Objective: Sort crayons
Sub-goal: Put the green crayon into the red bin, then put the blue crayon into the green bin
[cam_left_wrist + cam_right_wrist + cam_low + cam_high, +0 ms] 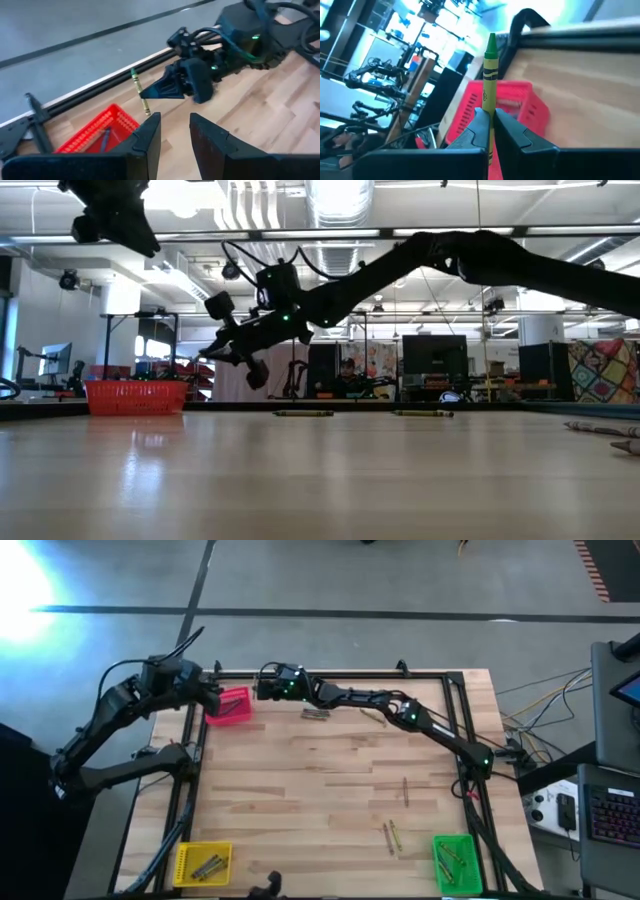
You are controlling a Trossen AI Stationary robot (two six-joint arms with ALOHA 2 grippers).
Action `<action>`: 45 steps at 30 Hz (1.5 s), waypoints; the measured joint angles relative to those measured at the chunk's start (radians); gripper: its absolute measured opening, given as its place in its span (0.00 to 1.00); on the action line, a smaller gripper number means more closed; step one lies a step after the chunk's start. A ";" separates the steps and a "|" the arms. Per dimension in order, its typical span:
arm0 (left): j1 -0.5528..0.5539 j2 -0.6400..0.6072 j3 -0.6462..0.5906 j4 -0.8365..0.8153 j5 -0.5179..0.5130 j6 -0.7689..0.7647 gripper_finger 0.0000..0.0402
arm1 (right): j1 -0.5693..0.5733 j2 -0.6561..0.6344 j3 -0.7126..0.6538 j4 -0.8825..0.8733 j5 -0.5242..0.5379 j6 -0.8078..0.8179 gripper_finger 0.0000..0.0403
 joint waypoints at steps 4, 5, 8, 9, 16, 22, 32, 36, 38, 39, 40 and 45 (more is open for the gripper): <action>0.000 -0.003 -0.021 -0.002 -0.025 -0.027 0.21 | 0.008 0.043 0.076 0.016 0.025 -0.103 0.02; 0.000 -0.002 -0.029 -0.002 -0.028 -0.031 0.21 | 0.012 0.047 0.073 0.043 0.037 -0.128 0.02; 0.000 0.003 -0.050 -0.003 -0.029 -0.044 0.21 | 0.018 0.059 0.067 0.070 0.052 -0.163 0.02; 0.000 0.006 -0.055 -0.003 -0.029 -0.045 0.21 | 0.019 0.068 0.069 0.071 0.051 -0.176 0.02; 0.000 0.026 -0.061 -0.008 -0.029 -0.044 0.21 | 0.036 0.100 0.073 0.144 0.065 -0.290 0.02; 0.000 0.027 -0.061 -0.010 -0.029 -0.044 0.21 | 0.063 0.116 0.076 0.165 0.068 -0.544 0.03; 0.000 0.025 -0.061 -0.036 -0.030 -0.028 0.21 | 0.073 0.123 0.075 0.154 0.103 -0.518 0.35; 0.000 0.025 -0.061 -0.037 -0.033 -0.027 0.21 | 0.076 0.096 0.075 0.095 0.092 -0.370 0.49; 0.000 0.025 -0.061 -0.037 -0.034 -0.025 0.21 | 0.077 0.051 0.075 -0.034 0.093 -0.270 0.53; 0.000 0.025 -0.061 -0.037 -0.034 -0.019 0.21 | 0.075 0.026 0.075 -0.115 0.094 -0.254 0.53; -0.001 0.026 -0.061 -0.037 -0.033 -0.005 0.21 | 0.071 -0.001 0.075 -0.202 0.098 -0.262 0.54; -0.001 0.043 -0.065 -0.031 -0.034 0.080 0.21 | 0.052 -0.130 0.075 -0.723 0.189 -0.462 0.52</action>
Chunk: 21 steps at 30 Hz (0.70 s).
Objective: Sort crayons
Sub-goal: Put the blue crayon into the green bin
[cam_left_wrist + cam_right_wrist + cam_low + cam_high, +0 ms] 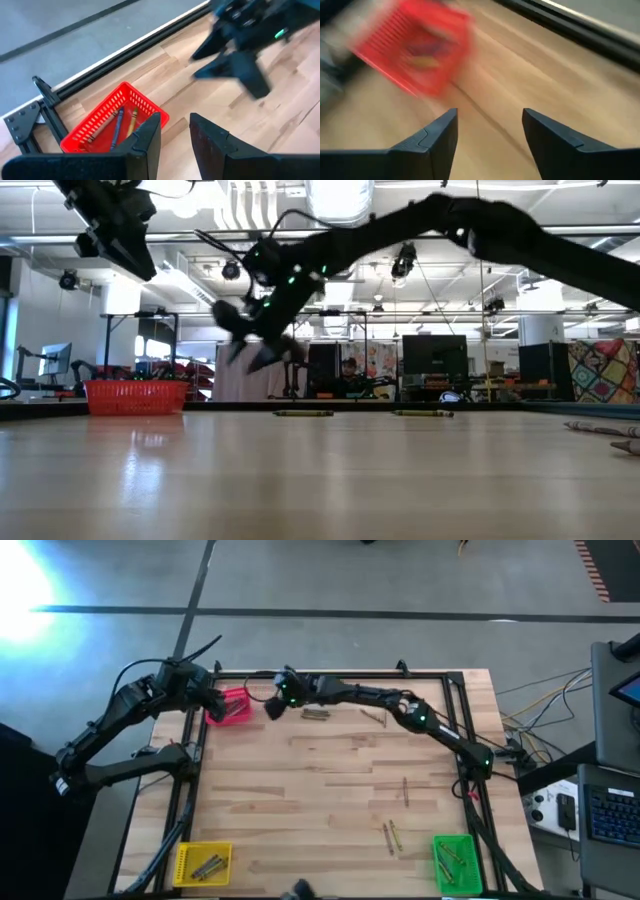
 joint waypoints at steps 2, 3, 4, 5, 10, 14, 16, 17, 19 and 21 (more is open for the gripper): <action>0.000 0.012 -0.005 0.010 0.000 0.014 0.21 | -0.008 -0.051 -0.002 -0.179 0.057 -0.047 0.50; -0.001 0.020 -0.008 0.013 0.002 0.015 0.21 | -0.015 -0.073 -0.002 -0.253 0.071 -0.067 0.49; -0.001 0.027 -0.013 0.018 0.008 0.016 0.21 | -0.024 -0.095 -0.003 -0.317 0.068 -0.087 0.48; -0.002 0.036 -0.020 0.023 0.016 0.015 0.21 | -0.036 -0.113 -0.005 -0.378 0.069 -0.095 0.47; -0.003 0.070 -0.119 0.121 0.102 -0.071 0.21 | -0.103 -0.184 -0.078 -0.572 0.093 -0.120 0.44; -0.011 0.085 -0.254 0.302 0.326 -0.148 0.21 | -0.135 -0.276 -0.212 -0.626 0.054 -0.203 0.44; -0.028 0.087 -0.329 0.434 0.398 -0.221 0.21 | -0.146 -0.322 -0.292 -0.607 0.001 -0.272 0.44; -0.040 0.086 -0.365 0.497 0.405 -0.256 0.21 | -0.150 -0.340 -0.330 -0.582 -0.031 -0.296 0.44; -0.065 0.087 -0.425 0.615 0.406 -0.320 0.21 | -0.153 -0.369 -0.399 -0.506 -0.093 -0.323 0.44; -0.085 0.090 -0.463 0.712 0.404 -0.366 0.21 | -0.153 -0.385 -0.455 -0.412 -0.165 -0.326 0.44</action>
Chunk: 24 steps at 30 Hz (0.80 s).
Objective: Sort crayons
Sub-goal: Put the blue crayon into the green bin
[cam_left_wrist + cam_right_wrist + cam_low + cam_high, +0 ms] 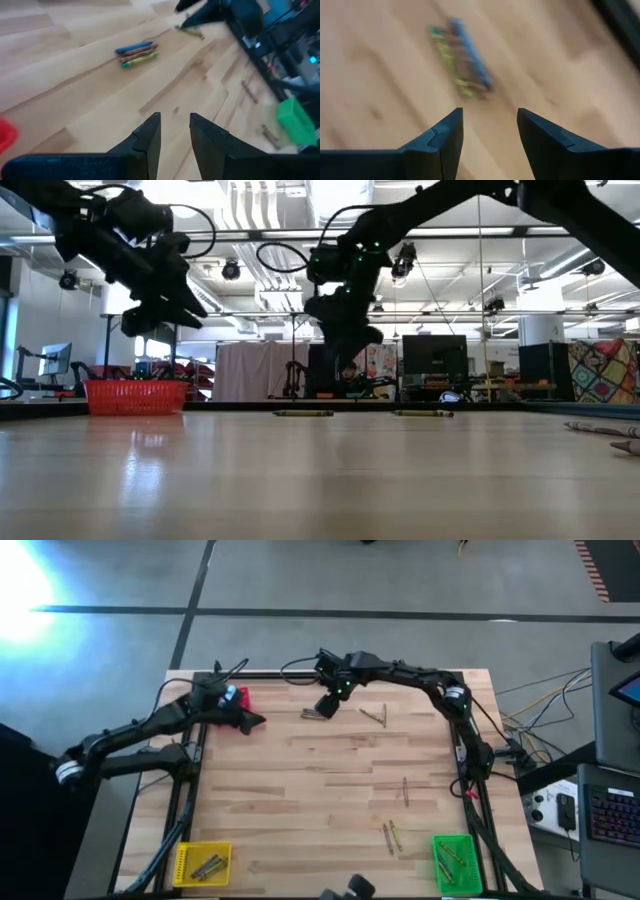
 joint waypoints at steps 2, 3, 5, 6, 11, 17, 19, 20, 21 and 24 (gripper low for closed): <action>-0.014 0.005 -0.020 0.054 -0.006 -0.028 0.21 | 0.001 -0.001 -0.042 0.084 -0.039 0.010 0.44; -0.019 0.006 -0.023 0.067 -0.007 -0.031 0.21 | 0.001 0.007 -0.059 0.125 -0.031 0.022 0.44; -0.025 0.007 -0.020 0.075 -0.015 -0.032 0.21 | 0.000 0.033 -0.088 0.217 0.015 0.075 0.44; -0.025 0.007 -0.015 0.072 -0.021 -0.029 0.21 | 0.000 0.051 -0.093 0.260 0.028 0.107 0.44; -0.027 0.007 0.033 0.049 -0.024 -0.021 0.21 | 0.000 0.129 -0.059 0.289 0.024 0.211 0.44; -0.028 0.007 0.072 0.032 -0.048 -0.003 0.21 | 0.000 0.185 0.007 0.190 0.044 0.226 0.44; -0.028 0.009 0.080 0.028 -0.060 -0.003 0.21 | 0.001 0.191 0.018 0.160 0.040 0.221 0.44; -0.028 0.010 0.083 0.025 -0.064 -0.002 0.21 | 0.006 0.194 0.022 0.136 0.043 0.212 0.44; -0.029 0.010 0.086 0.022 -0.065 -0.002 0.21 | 0.012 0.194 0.028 0.113 0.041 0.204 0.44; -0.032 0.009 0.087 0.018 -0.065 -0.002 0.21 | 0.039 0.183 0.037 -0.023 -0.009 0.178 0.44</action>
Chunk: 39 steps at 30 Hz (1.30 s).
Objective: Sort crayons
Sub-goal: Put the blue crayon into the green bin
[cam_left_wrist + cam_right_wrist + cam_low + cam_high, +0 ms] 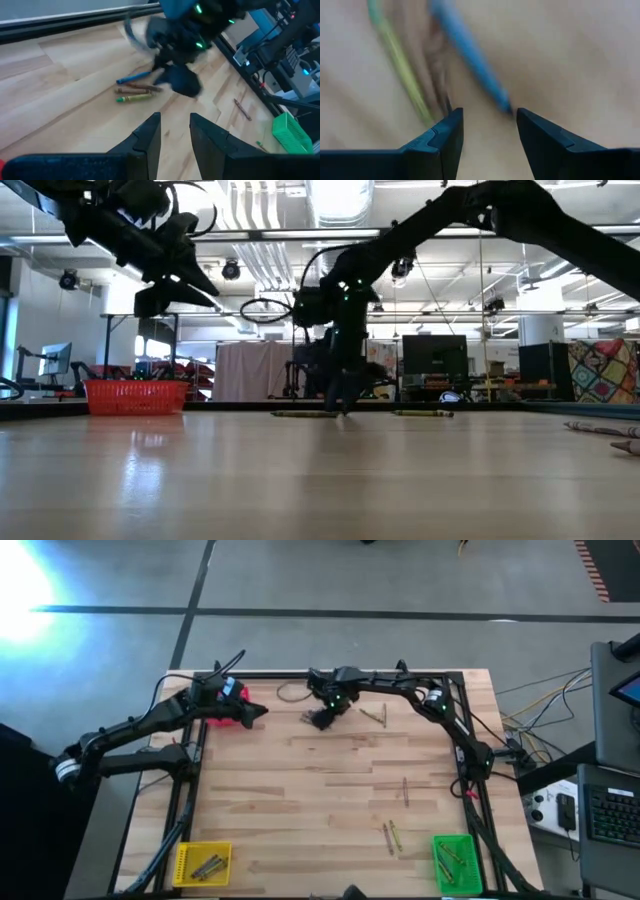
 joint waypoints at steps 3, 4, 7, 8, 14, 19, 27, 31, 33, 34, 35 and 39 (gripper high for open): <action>0.000 0.002 -0.001 -0.012 -0.002 0.004 0.21 | 0.039 -0.024 0.011 -0.061 0.026 -0.044 0.44; 0.000 0.006 0.000 -0.010 -0.006 0.008 0.21 | 0.048 -0.034 0.013 -0.060 0.044 -0.061 0.44; 0.000 0.018 -0.001 -0.010 -0.028 0.009 0.21 | 0.049 -0.046 0.022 -0.038 0.076 -0.073 0.44; 0.000 0.024 -0.001 -0.010 -0.028 0.009 0.21 | 0.046 -0.046 0.023 -0.034 0.079 -0.073 0.44; -0.002 0.049 -0.001 -0.008 -0.028 0.009 0.21 | 0.043 -0.026 0.021 0.041 0.049 -0.145 0.44; -0.018 0.053 -0.001 -0.009 -0.027 0.008 0.21 | 0.043 0.003 0.010 0.010 0.037 -0.139 0.44; -0.056 0.054 -0.001 -0.012 -0.026 0.005 0.21 | 0.045 0.050 0.008 0.030 0.058 -0.198 0.42; -0.080 0.053 -0.001 -0.014 -0.026 0.000 0.21 | 0.056 0.052 0.007 0.030 0.087 -0.181 0.39; -0.087 0.053 -0.001 -0.015 -0.027 0.000 0.21 | 0.056 0.053 0.006 0.026 0.086 -0.153 0.31; -0.088 0.053 -0.001 -0.015 -0.027 0.000 0.21 | 0.056 0.052 0.006 0.022 0.087 -0.139 0.26; -0.089 0.053 -0.001 -0.015 -0.027 -0.003 0.21 | 0.056 0.052 0.006 0.014 0.086 -0.119 0.21; -0.089 0.053 -0.001 -0.016 -0.027 -0.018 0.21 | 0.054 0.052 0.006 0.006 0.071 -0.097 0.04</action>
